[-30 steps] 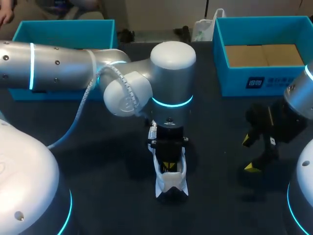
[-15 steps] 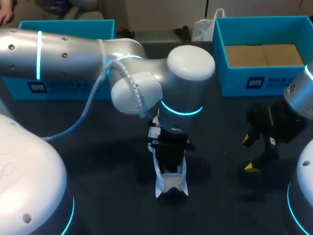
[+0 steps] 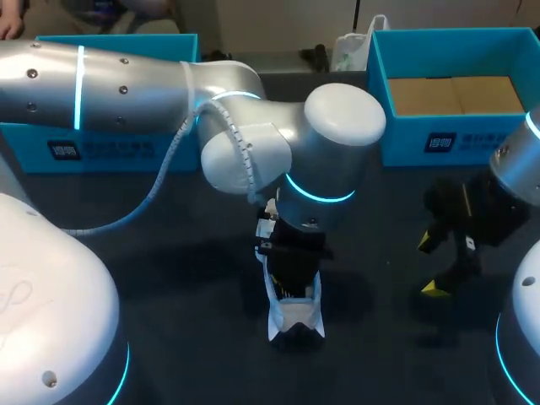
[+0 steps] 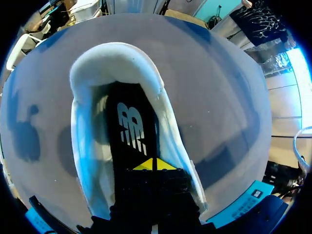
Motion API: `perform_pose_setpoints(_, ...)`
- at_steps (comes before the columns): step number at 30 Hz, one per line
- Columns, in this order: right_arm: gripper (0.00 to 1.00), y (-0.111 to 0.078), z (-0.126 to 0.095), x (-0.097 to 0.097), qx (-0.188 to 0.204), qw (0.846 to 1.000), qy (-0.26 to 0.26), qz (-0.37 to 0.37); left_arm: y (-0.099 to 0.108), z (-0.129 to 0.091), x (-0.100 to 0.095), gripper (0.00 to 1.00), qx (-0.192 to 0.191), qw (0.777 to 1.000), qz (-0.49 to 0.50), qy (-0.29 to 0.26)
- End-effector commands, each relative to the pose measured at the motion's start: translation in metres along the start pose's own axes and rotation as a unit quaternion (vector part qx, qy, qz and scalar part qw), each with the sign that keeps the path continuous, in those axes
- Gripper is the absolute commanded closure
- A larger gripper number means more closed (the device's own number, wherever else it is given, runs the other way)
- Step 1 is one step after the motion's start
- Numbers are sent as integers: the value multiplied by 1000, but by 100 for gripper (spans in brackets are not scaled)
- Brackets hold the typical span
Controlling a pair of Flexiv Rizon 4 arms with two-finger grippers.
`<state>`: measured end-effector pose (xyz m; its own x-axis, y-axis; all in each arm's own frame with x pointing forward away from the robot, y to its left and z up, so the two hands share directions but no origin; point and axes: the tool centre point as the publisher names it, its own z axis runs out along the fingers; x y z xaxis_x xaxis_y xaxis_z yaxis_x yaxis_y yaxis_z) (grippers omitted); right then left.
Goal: Take the shoe out of the shoebox, open the shoe tongue, remove and reinsert the insole, then place the shoe into the shoebox
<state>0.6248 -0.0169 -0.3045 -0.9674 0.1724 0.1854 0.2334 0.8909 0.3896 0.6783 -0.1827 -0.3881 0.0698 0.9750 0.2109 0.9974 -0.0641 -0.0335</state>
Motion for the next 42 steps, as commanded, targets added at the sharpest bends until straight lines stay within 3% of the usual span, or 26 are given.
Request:
perform_pose_setpoints(1, 0, 0, 0, 2, 0, 1000, -1, 0, -3, 6, 4, 100, -2, 1000, 1, 1)
perform_pose_setpoints(7, 0, 0, 0, 2, 0, 1000, -1, 0, 1, 28, 1, 100, 6, 1000, -6, -9)
perform_pose_setpoints(16, 0, 0, 0, 2, 0, 1000, -1, 0, 10, 39, -5, 100, 30, 997, -29, -65)
perform_pose_setpoints(22, 0, 0, 0, 2, 0, 1000, -1, 0, 10, 22, -11, 100, 45, 993, -31, -107)
perform_pose_setpoints(31, 0, 0, 0, 2, 0, 1000, -1, 0, -14, -15, -8, 100, 43, 992, 22, -116)
perform_pose_setpoints(36, 0, 0, 0, 2, 0, 1000, -1, 0, -25, -23, -12, 100, 51, 990, 34, -130)
perform_pose_setpoints(42, 0, 0, 0, 2, 0, 1000, -1, 0, -40, -17, -29, 100, 64, 987, 43, -141)
